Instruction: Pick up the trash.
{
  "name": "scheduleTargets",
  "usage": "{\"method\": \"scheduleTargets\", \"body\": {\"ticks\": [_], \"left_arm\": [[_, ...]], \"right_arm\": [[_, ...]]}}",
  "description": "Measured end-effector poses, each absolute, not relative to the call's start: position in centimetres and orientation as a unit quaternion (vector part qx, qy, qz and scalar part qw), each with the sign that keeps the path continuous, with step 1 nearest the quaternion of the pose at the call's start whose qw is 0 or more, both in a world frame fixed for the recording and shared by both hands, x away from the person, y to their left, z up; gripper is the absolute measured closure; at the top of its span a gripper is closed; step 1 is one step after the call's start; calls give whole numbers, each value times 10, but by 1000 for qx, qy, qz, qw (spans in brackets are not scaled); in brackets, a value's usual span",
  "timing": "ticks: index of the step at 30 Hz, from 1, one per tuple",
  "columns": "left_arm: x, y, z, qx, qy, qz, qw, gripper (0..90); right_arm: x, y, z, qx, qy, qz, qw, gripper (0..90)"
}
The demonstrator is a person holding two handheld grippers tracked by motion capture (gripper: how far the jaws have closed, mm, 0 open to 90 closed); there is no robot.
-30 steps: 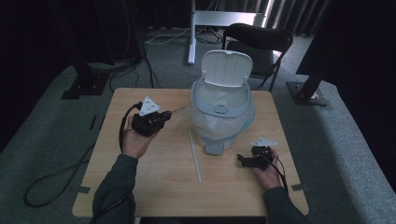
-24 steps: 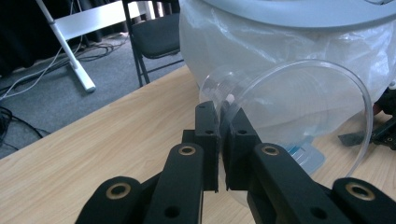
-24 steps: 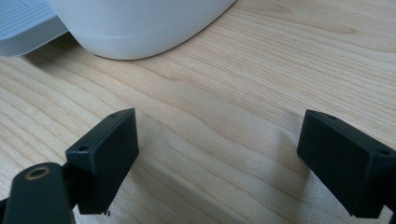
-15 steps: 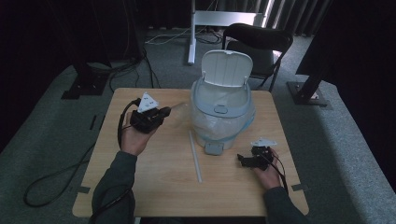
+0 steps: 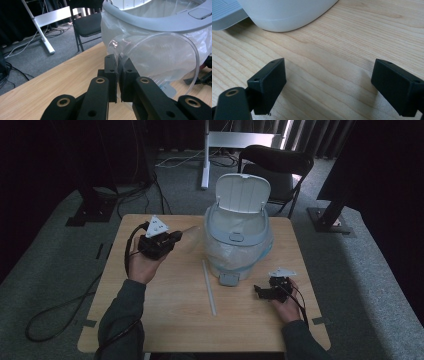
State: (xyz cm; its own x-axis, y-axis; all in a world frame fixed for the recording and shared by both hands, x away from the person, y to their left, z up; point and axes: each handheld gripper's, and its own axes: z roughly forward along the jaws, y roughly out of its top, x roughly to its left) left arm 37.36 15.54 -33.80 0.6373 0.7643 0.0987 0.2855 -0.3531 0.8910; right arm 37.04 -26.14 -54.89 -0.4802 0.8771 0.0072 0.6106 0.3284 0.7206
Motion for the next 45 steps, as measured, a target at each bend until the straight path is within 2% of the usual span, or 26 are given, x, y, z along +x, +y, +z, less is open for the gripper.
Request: {"method": "scheduleTargets", "body": {"ticks": [45], "left_arm": [[380,151,-308,767,326,294,468,858]], "right_arm": [[370,-261,-549,470,791,338,197,115]]}}
